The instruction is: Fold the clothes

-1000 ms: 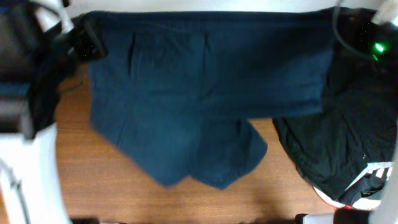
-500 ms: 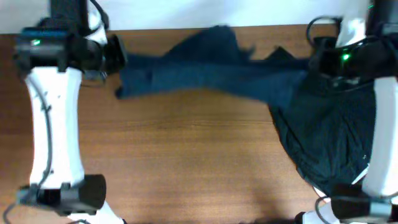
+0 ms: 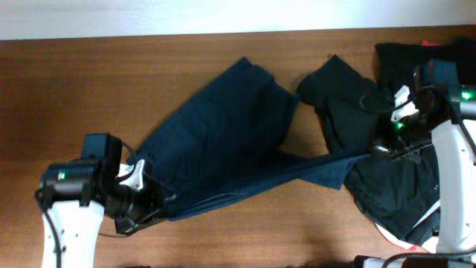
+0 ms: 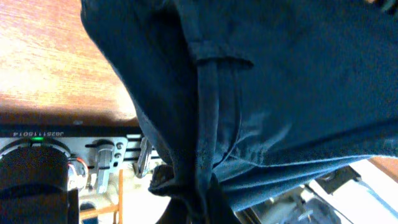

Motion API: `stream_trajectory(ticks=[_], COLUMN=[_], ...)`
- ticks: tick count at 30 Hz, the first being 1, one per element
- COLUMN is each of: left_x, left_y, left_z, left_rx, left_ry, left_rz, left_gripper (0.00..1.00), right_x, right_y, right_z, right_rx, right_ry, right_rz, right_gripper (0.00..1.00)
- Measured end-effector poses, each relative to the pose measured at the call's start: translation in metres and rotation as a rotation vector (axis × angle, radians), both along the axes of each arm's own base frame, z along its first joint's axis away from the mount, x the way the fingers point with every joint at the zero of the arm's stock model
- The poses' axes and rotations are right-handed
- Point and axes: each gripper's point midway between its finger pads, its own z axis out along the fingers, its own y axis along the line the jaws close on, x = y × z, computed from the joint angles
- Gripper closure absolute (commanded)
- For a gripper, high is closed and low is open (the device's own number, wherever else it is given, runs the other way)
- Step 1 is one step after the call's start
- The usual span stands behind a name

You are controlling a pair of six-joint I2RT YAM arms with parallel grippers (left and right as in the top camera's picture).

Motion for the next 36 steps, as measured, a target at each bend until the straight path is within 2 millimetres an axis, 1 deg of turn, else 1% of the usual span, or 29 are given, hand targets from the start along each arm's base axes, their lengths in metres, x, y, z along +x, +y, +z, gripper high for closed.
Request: stream_trajectory(ticks=[1, 3, 4, 6, 7, 8, 10, 11, 13, 14, 16, 17, 18, 19, 20, 21, 22, 23, 26, 27, 28, 29, 30, 31, 32, 33, 34, 35, 36], left_x=[0.015, 0.047, 0.064, 0.079, 0.085, 0.088, 0.088, 0.096, 0.096, 0.094, 0.108, 0.11, 0.115, 0.123, 0.128, 0.131, 0.132, 0.132, 0.135, 0.127, 0.117, 0.095, 0.084, 0.081, 0.079, 0.082, 0.086, 0.088, 0.087], left_y=[0.001, 0.007, 0.015, 0.025, 0.028, 0.03, 0.034, 0.038, 0.043, 0.048, 0.06, 0.066, 0.073, 0.08, 0.086, 0.097, 0.107, 0.11, 0.111, 0.107, 0.103, 0.096, 0.094, 0.092, 0.09, 0.088, 0.084, 0.076, 0.074], left_z=[0.003, 0.003, -0.004, -0.019, -0.031, -0.038, -0.061, -0.071, -0.086, -0.096, -0.103, -0.105, -0.107, -0.107, -0.107, -0.11, -0.116, -0.119, -0.12, -0.122, -0.125, -0.131, -0.133, -0.133, -0.134, -0.135, -0.138, -0.151, -0.156], left_rx=[0.006, 0.031, 0.071, 0.111, 0.125, 0.134, 0.157, 0.165, 0.185, 0.212, 0.248, 0.274, 0.305, 0.326, 0.348, 0.393, 0.438, 0.456, 0.462, 0.461, 0.458, 0.463, 0.467, 0.465, 0.46, 0.444, 0.423, 0.383, 0.372], left_ry=[-0.09, -0.178, -0.18, -0.115, -0.072, -0.042, 0.044, 0.033, 0.048, 0.058, -0.016, -0.033, -0.067, -0.111, -0.136, -0.152, -0.149, -0.147, -0.16, -0.131, -0.086, 0.005, 0.05, 0.061, 0.067, 0.052, 0.039, 0.04, 0.053], left_rz=[0.029, 0.106, 0.172, 0.3, 0.371, 0.411, 0.533, 0.604, 0.672, 0.716, 0.762, 0.78, 0.8, 0.82, 0.834, 0.861, 0.88, 0.882, 0.861, 0.821, 0.789, 0.747, 0.73, 0.714, 0.68, 0.634, 0.605, 0.536, 0.516], left_gripper=[1.0, 1.0, 0.99, 1.0, 0.99, 0.99, 0.98, 0.97, 0.94, 0.94, 0.93, 0.93, 0.89, 0.67, 0.31, 0.13, 0.07, 0.07, 0.05, 0.01, 0.01, 0.01, 0.01, 0.01, 0.01, 0.01, 0.01, 0.01, 0.01], right_x=[0.027, 0.082, 0.109, 0.137, 0.156, 0.166, 0.186, 0.202, 0.229, 0.237, 0.258, 0.265, 0.269, 0.275, 0.282, 0.293, 0.296, 0.295, 0.27, 0.252, 0.24, 0.231, 0.224, 0.219, 0.215, 0.209, 0.203, 0.19, 0.177], right_y=[0.004, 0.02, 0.039, 0.056, 0.068, 0.075, 0.088, 0.097, 0.123, 0.135, 0.156, 0.166, 0.173, 0.178, 0.179, 0.177, 0.172, 0.169, 0.152, 0.142, 0.134, 0.121, 0.111, 0.1, 0.083, 0.064, 0.055, 0.036, 0.031], right_z=[0.007, 0.019, 0.021, 0.02, 0.02, 0.014, -0.012, -0.023, -0.04, -0.046, -0.035, -0.035, -0.041, -0.05, -0.056, -0.061, -0.076, -0.081, -0.113, -0.129, -0.138, -0.146, -0.15, -0.15, -0.134, -0.103, -0.083, -0.035, -0.033], right_rx=[0.011, -0.014, -0.043, -0.078, -0.091, -0.096, -0.094, -0.095, -0.076, -0.067, -0.06, -0.058, -0.059, -0.062, -0.08, -0.108, -0.142, -0.155, -0.189, -0.194, -0.195, -0.2, -0.207, -0.225, -0.255, -0.278, -0.289, -0.318, -0.318], right_ry=[-0.126, -0.339, -0.429, -0.512, -0.565, -0.579, -0.569, -0.589, -0.653, -0.677, -0.793, -0.828, -0.84, -0.846, -0.859, -0.884, -0.854, -0.836, -0.653, -0.543, -0.476, -0.413, -0.373, -0.343, -0.346, -0.372, -0.39, -0.45, -0.411], right_rz=[0.029, 0.127, 0.221, 0.297, 0.336, 0.355, 0.391, 0.406, 0.45, 0.471, 0.495, 0.507, 0.515, 0.519, 0.515, 0.495, 0.483, 0.479, 0.482, 0.486, 0.485, 0.472, 0.462, 0.446, 0.414, 0.375, 0.352, 0.305, 0.303], right_gripper=[0.96, 0.96, 0.96, 0.96, 0.96, 0.96, 0.96, 0.96, 0.96, 0.96, 0.95, 0.95, 0.92, 0.5, 0.19, 0.01, 0.01, 0.01, 0.01, 0.01, 0.01, 0.01, 0.01, 0.01, 0.01, 0.01, 0.01, 0.01, 0.01])
